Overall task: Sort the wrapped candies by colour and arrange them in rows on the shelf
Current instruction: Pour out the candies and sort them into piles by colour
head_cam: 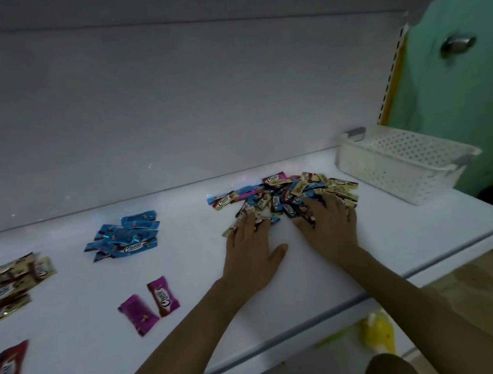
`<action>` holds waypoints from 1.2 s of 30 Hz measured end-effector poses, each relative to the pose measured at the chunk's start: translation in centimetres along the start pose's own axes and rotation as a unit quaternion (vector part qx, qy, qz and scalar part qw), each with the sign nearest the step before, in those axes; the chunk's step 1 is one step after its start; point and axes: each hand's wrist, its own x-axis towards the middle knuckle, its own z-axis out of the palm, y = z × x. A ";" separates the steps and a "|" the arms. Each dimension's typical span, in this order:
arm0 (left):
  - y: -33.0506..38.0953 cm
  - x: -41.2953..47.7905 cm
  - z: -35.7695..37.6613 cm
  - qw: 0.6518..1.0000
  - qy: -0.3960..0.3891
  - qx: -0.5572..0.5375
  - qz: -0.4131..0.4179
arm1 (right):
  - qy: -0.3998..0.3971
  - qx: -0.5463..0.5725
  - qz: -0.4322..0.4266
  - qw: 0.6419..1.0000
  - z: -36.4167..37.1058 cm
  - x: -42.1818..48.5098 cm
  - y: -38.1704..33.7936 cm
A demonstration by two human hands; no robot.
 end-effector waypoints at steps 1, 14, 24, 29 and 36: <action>0.1 0.6 0.1 1.000 0.000 0.012 -0.005 | 0.002 0.002 0.004 1.000 0.1 1.1 0.3; -3.2 11.1 0.0 0.991 -0.046 0.035 -0.117 | -0.025 -0.010 -0.036 0.999 2.0 4.9 1.0; -0.3 10.2 1.7 0.999 0.037 -0.010 0.020 | 0.017 0.070 -0.032 0.997 1.9 5.0 1.5; -0.1 10.0 2.4 0.986 0.167 -0.022 0.015 | 0.022 0.079 -0.044 0.996 2.0 5.0 1.7; -0.5 9.8 1.8 0.969 0.224 -0.099 -0.007 | 0.029 0.077 -0.059 0.995 2.1 4.9 1.8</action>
